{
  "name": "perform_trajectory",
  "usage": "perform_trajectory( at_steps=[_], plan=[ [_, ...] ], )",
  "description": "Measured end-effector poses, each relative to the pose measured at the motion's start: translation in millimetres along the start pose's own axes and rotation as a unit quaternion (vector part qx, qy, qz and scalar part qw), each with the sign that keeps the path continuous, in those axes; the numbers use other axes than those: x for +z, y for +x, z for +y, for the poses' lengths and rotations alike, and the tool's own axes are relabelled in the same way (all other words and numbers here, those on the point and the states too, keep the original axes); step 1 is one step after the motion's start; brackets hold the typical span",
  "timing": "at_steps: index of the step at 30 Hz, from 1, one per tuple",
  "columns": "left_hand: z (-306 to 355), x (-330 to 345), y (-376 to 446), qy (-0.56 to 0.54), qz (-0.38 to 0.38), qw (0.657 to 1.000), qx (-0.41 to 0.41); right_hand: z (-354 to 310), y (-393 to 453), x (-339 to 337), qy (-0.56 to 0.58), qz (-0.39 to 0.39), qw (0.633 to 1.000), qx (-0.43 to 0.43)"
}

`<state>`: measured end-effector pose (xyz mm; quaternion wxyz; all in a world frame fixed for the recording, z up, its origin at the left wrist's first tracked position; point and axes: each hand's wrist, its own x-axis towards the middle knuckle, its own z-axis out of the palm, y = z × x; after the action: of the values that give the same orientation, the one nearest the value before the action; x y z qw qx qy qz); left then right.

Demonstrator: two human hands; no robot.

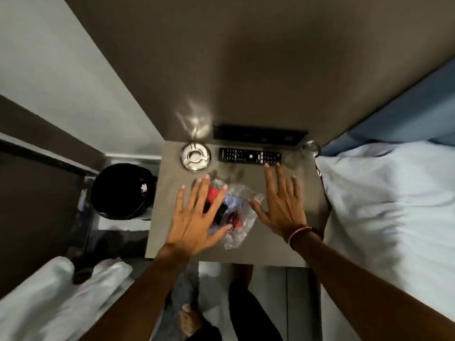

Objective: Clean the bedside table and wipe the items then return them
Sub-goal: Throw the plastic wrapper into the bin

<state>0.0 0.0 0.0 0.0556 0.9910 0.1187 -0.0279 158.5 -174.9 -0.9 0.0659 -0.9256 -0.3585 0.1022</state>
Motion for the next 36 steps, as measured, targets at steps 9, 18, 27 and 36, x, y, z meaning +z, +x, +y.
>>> perform_trajectory(
  at_steps=[9, 18, 27, 36],
  plan=[
    [45, 163, 17, -0.008, 0.023, 1.0, 0.006, 33, -6, 114, 0.192, 0.029, 0.967, 0.165],
    [-26, 115, 50, -0.5, 0.143, 0.805, -0.286, -38, 13, 111, 0.318, 0.052, 0.943, 0.082],
    [-106, 29, 36, -0.846, -0.004, 0.341, -0.409, -147, 69, 93, 0.27, -0.054, 0.941, -0.196],
    [-196, 31, -32, -0.729, -0.093, 0.604, -0.308, -189, 92, 105, 0.212, -0.009, 0.952, -0.22]
  ],
)
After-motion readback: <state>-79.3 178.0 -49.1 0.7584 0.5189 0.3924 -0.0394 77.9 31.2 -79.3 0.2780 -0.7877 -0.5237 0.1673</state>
